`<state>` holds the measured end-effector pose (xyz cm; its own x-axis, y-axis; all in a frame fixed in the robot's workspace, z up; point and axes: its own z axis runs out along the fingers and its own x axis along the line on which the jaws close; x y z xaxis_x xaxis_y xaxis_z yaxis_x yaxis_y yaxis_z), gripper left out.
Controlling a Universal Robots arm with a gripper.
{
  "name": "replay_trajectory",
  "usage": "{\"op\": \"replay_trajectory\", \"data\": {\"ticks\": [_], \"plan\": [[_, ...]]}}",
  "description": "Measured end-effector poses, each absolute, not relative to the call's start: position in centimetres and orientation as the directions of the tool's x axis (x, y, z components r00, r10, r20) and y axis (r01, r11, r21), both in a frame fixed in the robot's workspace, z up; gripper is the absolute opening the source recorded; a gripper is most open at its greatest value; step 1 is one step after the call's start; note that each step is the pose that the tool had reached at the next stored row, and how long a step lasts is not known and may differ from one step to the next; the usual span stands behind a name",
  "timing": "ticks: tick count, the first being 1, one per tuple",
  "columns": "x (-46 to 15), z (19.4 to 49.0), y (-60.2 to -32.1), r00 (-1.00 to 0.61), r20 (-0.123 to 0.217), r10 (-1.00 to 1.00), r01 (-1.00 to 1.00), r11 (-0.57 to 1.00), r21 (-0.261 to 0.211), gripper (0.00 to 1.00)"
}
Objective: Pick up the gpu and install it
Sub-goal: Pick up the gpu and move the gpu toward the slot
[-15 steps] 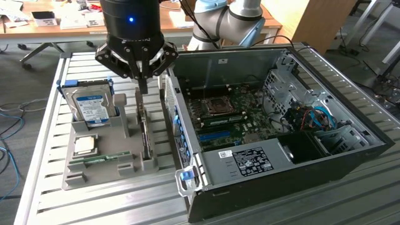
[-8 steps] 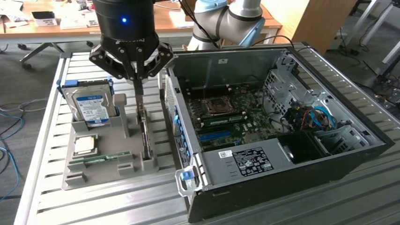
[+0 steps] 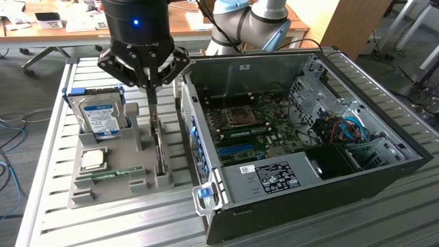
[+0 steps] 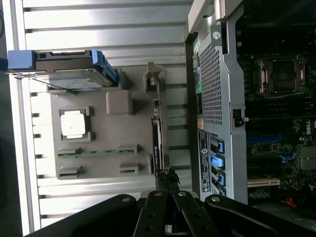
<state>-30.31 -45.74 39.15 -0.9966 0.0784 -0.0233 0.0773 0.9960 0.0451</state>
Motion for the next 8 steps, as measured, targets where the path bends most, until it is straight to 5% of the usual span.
{"op": "replay_trajectory", "data": {"ticks": [8], "plan": [[-30.31, 39.16, -45.74, -0.997, -0.023, 0.078, 0.077, 0.996, 0.045, 0.11]]}}
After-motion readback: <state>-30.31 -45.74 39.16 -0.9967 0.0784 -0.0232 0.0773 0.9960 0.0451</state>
